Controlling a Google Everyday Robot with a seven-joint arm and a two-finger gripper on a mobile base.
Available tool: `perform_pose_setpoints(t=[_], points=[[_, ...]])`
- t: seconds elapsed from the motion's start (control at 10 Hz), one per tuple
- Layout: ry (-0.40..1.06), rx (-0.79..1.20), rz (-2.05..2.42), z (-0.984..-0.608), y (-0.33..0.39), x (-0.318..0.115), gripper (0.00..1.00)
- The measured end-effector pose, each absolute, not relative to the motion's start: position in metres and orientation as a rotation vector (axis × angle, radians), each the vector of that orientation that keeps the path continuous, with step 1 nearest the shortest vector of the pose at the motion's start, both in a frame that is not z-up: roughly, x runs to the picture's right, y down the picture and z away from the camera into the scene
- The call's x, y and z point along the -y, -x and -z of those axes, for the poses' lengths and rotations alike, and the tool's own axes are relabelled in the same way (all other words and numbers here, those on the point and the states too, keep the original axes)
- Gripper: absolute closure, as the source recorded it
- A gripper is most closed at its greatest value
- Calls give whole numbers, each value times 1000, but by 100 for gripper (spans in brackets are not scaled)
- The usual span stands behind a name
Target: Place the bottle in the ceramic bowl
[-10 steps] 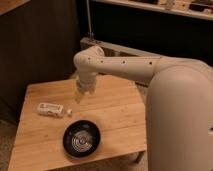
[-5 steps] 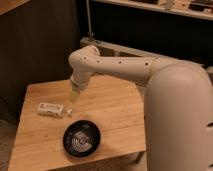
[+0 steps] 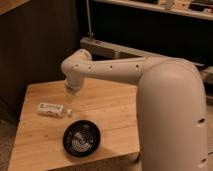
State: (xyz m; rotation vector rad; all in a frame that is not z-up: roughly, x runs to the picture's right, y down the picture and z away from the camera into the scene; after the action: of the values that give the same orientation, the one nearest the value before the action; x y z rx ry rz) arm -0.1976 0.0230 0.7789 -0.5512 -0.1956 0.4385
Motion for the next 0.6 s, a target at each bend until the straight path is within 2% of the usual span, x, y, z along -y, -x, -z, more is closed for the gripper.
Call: perform_pose_setpoints(t=[0.3,0.6], points=[[515,333,-334,-796,232,-23,35],[508,363,-314,-800,237,-24,35]])
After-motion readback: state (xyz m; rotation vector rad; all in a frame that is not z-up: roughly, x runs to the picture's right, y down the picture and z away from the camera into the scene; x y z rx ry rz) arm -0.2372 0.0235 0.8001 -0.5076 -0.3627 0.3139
